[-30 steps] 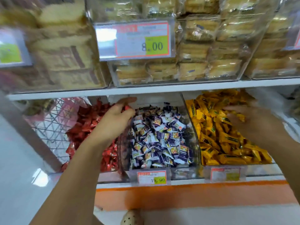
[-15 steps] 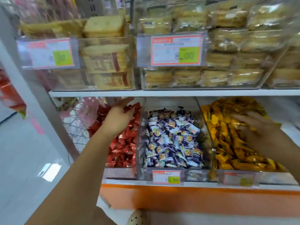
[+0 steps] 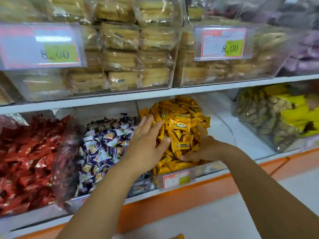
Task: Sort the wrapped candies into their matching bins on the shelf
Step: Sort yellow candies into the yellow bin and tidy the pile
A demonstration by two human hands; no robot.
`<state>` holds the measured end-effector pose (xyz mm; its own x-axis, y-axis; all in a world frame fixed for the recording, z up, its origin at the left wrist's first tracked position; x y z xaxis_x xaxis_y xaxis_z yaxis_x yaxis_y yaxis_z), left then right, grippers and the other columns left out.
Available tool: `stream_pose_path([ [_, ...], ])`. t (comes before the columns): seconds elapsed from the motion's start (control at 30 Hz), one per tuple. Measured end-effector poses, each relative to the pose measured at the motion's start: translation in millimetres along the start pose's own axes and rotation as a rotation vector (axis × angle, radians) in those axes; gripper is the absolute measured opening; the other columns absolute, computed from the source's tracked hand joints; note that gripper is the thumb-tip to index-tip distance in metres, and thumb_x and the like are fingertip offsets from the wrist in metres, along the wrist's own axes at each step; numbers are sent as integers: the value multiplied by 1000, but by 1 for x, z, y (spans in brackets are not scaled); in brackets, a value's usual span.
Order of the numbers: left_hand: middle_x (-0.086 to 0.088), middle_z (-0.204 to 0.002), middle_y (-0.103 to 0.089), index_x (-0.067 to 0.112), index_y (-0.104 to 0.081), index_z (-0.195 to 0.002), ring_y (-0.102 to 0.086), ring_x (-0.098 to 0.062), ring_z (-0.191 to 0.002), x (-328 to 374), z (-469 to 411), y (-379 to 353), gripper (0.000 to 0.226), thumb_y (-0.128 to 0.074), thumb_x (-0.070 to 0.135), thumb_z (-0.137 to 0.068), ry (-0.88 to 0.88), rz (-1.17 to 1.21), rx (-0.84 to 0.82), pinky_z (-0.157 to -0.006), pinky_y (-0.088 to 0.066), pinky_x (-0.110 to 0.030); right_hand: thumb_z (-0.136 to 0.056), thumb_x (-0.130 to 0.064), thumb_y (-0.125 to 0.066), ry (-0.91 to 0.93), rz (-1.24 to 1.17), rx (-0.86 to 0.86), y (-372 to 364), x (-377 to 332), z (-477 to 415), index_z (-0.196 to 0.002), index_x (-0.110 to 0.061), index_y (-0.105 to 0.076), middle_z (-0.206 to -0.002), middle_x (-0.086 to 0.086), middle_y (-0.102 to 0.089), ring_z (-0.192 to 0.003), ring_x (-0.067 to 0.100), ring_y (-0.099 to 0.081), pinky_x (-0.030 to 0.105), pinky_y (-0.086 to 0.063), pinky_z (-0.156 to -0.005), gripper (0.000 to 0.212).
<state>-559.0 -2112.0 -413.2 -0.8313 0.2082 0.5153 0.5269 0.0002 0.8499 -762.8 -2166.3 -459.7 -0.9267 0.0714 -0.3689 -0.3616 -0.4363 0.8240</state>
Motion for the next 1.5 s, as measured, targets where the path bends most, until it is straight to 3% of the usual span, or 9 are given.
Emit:
stream_pose_path([
  [0.43, 21, -152, 24, 62, 9, -138, 15, -10, -142, 0, -4, -6, 99, -58, 76, -68, -83, -177, -20, -118, -2, -51, -68, -2, -75, 256, -477, 363, 35, -22, -13, -111, -21, -61, -101, -2, -57, -83, 9, -54, 17, -42, -69, 49],
  [0.6, 11, -157, 4, 55, -14, -142, 9, -17, -145, 4, -27, 0, 90, -57, 77, -66, -88, -354, 14, -114, 10, -59, -73, -13, -75, 309, -487, 448, 67, -46, -21, -124, -24, -58, -97, -6, -56, -87, 8, -53, 11, -43, -63, 56],
  [0.67, 9, -158, -1, 50, -25, -142, 7, -16, -145, 2, -34, 0, 82, -63, 67, -72, -82, -291, 15, -117, 3, -53, -69, -20, -77, 335, -445, 516, 76, -60, -28, -119, -27, -61, -107, -4, -55, -87, 8, -53, 6, -42, -57, 53],
  [0.77, 7, -157, -12, 38, -36, -139, 3, -13, -145, -2, -36, 1, 70, -70, 48, -78, -72, -181, 56, -119, -6, -45, -57, -39, -74, 380, -443, 571, 75, -77, -42, -108, -35, -64, -118, -2, -57, -98, 9, -60, 26, -54, -81, 53],
  [0.9, 6, -128, -37, 30, -34, -132, -32, -15, -129, -9, -35, 6, 68, -74, 35, -77, 4, -16, 163, -103, -32, -29, -66, -57, -68, 340, -190, 679, 54, -94, -43, -122, -41, -52, -134, -4, -44, -119, 21, -50, 31, -48, -85, 61],
  [1.0, 8, -117, -33, 38, -23, -121, -39, -13, -113, -8, -35, 7, 75, -78, 31, -71, 12, 65, 186, -87, -36, -28, -70, -62, -62, 337, -76, 594, 33, -103, -43, -137, -43, -34, -142, -1, -29, -130, 36, -32, 41, -40, -96, 75],
  [1.17, 7, -136, -29, 41, -21, -134, -23, -17, -132, 4, -33, 7, 72, -62, 53, -76, -108, -111, 106, -110, -19, -33, -80, -69, -52, 390, -84, 205, 50, -85, -18, -147, -50, -13, -160, -9, -3, -147, 21, -9, 36, -22, -114, 79],
  [1.4, 19, -154, 25, 58, 2, -142, 28, -6, -140, 12, -19, -6, 85, -21, 88, -67, -226, -321, -95, -114, 20, -39, -93, -39, -55, 254, 9, 96, 89, -27, 43, -112, -26, -67, -118, -4, -63, -104, 16, -60, 32, -52, -89, 26],
  [1.5, 17, -153, 30, 63, -1, -139, 29, -11, -141, 12, -16, -11, 87, -19, 92, -59, -248, -428, -130, -114, 17, -49, -89, -58, -51, 101, 400, -126, 58, -8, 39, -123, -12, -60, -127, 8, -57, -111, 25, -55, 36, -45, -95, 58],
])
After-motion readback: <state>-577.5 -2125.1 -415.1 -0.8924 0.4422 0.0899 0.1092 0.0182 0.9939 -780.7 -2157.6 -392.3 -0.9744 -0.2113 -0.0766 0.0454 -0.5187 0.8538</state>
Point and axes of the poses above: each hand's wrist, its own z-axis away from the middle knuckle, its own y-axis out of the back of the hand, x = y × z, the point moved 5 cm from there along -z, towards the middle knuckle
